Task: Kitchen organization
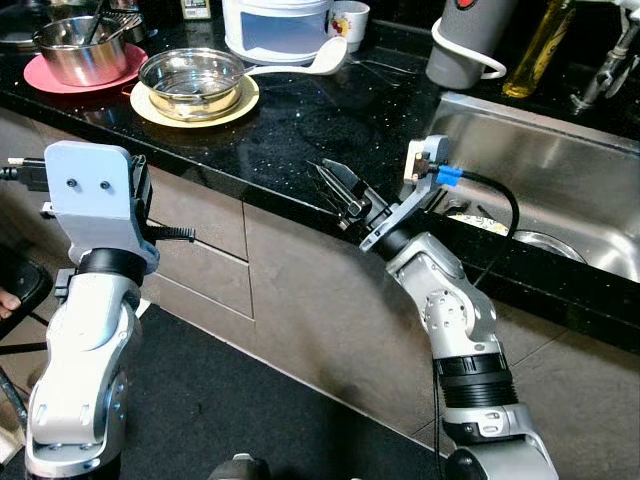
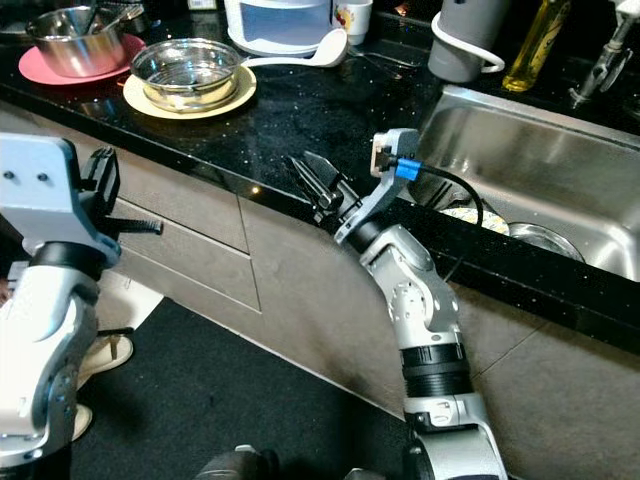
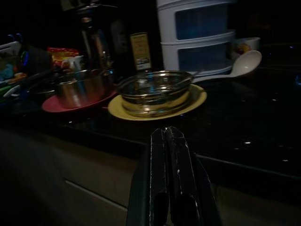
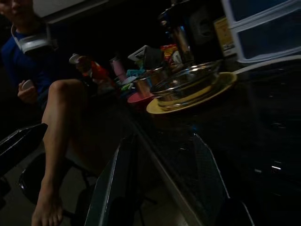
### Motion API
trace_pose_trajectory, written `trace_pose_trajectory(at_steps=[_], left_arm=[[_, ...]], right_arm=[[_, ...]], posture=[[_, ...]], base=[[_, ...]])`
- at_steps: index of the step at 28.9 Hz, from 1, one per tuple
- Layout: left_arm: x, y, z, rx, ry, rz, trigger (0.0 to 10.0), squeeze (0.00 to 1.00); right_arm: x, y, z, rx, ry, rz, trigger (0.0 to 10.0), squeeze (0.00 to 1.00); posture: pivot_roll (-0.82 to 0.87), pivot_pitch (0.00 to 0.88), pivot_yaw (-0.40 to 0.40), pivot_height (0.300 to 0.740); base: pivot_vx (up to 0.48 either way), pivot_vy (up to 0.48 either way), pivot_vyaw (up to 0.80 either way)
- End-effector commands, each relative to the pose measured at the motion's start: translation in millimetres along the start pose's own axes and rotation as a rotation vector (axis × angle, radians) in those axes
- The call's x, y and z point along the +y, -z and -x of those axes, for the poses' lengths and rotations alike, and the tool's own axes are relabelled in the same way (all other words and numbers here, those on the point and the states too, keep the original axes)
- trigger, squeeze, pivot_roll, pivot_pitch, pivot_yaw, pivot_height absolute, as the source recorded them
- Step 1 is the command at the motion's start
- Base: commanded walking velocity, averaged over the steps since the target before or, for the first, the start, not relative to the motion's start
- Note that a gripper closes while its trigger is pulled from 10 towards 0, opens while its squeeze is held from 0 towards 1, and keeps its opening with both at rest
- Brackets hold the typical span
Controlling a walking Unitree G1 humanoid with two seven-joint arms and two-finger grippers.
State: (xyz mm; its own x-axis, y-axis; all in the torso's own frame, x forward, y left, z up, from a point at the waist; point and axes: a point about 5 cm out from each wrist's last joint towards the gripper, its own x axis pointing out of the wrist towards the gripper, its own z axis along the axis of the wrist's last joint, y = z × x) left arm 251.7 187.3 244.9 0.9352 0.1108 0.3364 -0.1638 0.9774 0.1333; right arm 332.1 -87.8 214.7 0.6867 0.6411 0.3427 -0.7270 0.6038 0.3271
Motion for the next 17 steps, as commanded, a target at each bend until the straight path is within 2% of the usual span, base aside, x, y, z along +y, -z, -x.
trace_pose_trajectory(at_steps=[1,17], left_arm=[[-2.5,0.2,-1.3,-0.004,0.007,-0.009,10.0,0.00],[-6.4,0.1,-1.2,-0.006,0.020,-0.008,10.0,0.00]], right_arm=[[-3.2,0.7,1.9,-0.002,0.010,0.000,10.0,0.00],[-0.8,0.6,0.2,-0.004,-0.012,-0.001,10.0,0.00]], posture=[[0.05,0.072,-0.063,0.732],[0.05,0.071,-0.065,0.732]], base=[[0.330,0.000,0.00],[0.343,0.000,0.00]])
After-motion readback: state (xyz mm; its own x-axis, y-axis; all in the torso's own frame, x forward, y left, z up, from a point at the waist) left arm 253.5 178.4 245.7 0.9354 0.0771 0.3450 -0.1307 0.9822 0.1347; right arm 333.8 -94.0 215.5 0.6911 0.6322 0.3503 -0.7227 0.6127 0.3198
